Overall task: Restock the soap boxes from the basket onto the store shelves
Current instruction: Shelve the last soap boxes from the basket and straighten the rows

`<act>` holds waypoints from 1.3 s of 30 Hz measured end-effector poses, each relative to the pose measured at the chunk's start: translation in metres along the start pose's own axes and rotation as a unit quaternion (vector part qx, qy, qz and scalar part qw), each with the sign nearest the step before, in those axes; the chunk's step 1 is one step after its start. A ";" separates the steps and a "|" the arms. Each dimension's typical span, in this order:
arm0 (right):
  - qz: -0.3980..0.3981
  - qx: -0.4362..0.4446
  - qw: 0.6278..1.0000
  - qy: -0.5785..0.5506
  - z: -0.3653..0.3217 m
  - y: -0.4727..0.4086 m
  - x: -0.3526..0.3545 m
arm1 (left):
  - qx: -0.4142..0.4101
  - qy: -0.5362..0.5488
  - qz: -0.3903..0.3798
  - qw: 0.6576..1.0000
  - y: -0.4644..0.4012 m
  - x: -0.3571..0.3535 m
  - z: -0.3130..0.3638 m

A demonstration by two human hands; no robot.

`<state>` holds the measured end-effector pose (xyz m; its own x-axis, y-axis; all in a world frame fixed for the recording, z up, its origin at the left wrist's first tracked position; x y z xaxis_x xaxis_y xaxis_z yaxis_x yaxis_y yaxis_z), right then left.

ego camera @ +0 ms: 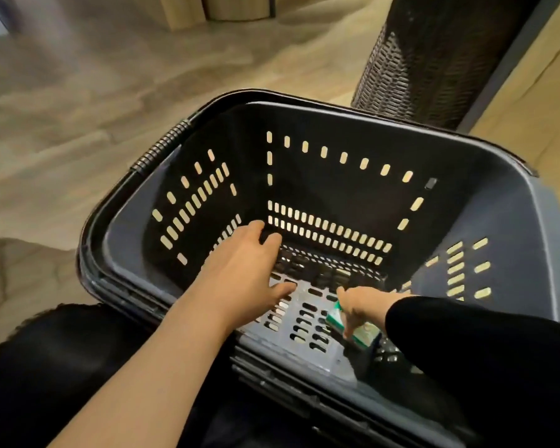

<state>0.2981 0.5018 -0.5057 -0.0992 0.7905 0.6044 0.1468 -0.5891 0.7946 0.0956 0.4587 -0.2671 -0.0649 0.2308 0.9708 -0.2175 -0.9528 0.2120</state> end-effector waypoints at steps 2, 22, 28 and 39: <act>0.026 -0.005 0.999 -0.021 -0.003 -0.003 -0.011 | 0.021 -0.007 0.014 1.000 0.000 0.002 -0.002; 0.431 0.486 0.714 -0.263 -0.165 0.220 0.284 | 0.196 0.053 0.048 0.978 0.056 0.056 -0.139; 0.399 0.619 0.630 -0.244 -0.305 0.283 0.292 | 0.287 0.039 0.261 0.921 0.149 0.096 -0.190; 0.237 0.785 0.530 -0.214 -0.550 0.370 0.172 | 0.518 -0.207 0.479 0.678 0.474 0.112 -0.253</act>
<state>-0.2063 0.3274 -0.0758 0.4983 0.7799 0.3787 0.7274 -0.1385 -0.6721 -0.2613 0.0830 -0.0861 0.6321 -0.4629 0.6214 0.5453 -0.3040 -0.7812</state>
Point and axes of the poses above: each hand's wrist, its own y-axis away from the middle knuckle, its own x-axis out of the back of the hand, z = x × y, the point moved 4 cm from there along -y, towards the middle knuckle, and after that the axes turned 4 degrees about x, right-handed, at the moved point
